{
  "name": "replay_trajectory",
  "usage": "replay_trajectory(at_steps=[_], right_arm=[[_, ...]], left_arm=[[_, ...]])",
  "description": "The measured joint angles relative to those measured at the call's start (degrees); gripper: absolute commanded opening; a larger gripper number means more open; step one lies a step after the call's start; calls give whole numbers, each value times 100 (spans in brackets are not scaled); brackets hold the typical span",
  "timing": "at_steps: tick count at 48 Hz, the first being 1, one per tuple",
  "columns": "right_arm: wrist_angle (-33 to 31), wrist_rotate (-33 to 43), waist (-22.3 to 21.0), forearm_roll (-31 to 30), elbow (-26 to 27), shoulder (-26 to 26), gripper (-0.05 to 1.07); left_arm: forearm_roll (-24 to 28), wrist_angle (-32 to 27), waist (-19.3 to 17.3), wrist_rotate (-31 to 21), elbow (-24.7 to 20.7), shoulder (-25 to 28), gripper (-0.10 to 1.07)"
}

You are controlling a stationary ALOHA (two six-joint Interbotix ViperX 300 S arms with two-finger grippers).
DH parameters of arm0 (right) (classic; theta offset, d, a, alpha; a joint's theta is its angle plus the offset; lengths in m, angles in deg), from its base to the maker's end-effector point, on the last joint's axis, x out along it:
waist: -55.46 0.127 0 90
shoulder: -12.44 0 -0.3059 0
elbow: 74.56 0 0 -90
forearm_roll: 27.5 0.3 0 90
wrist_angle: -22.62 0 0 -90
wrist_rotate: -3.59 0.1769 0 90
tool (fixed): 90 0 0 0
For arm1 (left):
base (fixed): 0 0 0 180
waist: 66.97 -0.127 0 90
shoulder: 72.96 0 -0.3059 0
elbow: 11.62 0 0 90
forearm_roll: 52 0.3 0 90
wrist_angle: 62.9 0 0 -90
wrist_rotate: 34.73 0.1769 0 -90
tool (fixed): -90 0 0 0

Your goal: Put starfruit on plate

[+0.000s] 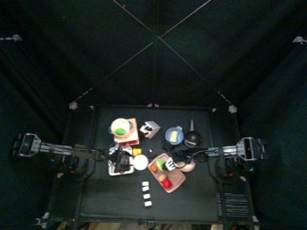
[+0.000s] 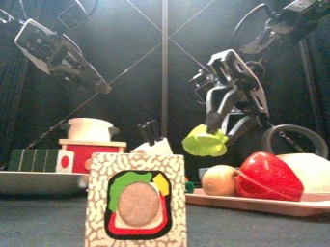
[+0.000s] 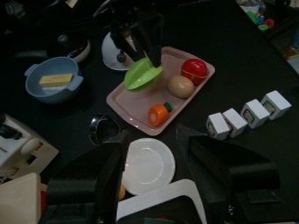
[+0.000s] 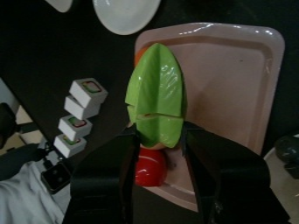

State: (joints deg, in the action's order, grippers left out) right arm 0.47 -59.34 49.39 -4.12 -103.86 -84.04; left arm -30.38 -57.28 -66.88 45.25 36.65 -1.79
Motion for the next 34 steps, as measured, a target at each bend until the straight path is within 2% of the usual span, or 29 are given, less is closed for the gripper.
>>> replay_trajectory(at_steps=[12, 34], right_arm=[[-105, 0, 0, 0, 9, -272, 53], [-677, 0, 0, -237, 413, -475, 53]], left_arm=[[0, 0, -9, 0, 0, 18, 84], [-9, 0, -9, 0, 0, 26, 84]])
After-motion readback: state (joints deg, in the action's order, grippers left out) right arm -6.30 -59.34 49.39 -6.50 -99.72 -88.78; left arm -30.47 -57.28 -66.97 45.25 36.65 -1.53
